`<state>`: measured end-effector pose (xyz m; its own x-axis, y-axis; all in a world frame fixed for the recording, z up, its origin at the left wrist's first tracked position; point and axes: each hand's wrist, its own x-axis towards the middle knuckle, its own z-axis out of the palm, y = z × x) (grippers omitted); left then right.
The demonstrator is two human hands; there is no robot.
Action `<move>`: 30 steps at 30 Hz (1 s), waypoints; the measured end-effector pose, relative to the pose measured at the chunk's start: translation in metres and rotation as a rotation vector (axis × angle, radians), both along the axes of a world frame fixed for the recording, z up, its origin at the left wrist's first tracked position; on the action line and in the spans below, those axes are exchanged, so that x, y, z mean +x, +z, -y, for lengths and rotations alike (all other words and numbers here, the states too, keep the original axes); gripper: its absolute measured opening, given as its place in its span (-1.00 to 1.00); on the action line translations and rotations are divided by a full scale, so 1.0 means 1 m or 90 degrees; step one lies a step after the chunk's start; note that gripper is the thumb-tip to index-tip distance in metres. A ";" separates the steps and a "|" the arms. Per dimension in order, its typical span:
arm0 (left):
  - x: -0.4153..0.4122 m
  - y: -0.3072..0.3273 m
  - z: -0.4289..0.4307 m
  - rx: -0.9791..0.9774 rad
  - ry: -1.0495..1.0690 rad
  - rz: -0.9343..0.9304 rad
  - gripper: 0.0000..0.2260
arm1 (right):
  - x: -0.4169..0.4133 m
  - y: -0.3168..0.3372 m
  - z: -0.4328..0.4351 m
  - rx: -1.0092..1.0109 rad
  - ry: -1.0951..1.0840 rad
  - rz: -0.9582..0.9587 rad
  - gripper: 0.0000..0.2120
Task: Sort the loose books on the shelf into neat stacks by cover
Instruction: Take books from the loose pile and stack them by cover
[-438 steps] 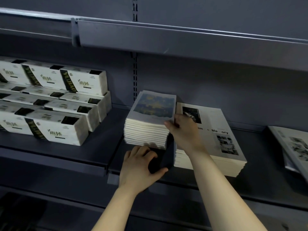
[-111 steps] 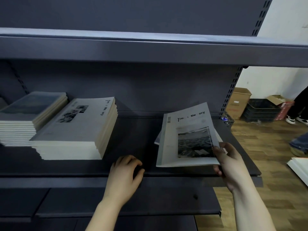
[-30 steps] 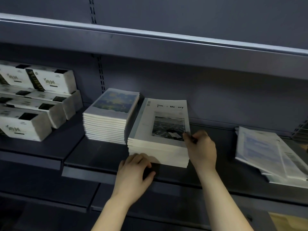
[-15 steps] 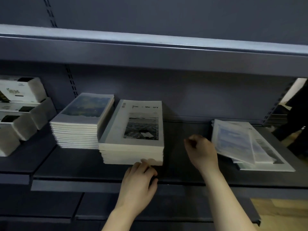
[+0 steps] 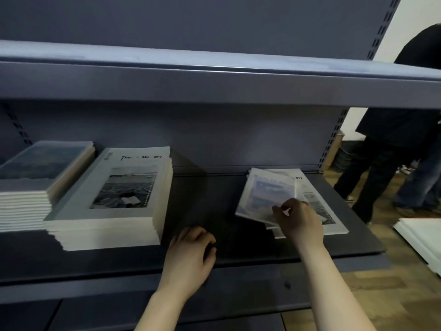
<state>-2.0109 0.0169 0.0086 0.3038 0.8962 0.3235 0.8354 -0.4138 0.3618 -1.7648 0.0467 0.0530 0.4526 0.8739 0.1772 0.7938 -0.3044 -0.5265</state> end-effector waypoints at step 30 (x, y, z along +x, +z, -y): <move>0.057 0.021 0.002 -0.177 0.151 0.420 -0.75 | 0.048 0.014 0.008 -0.006 0.251 -0.674 -0.90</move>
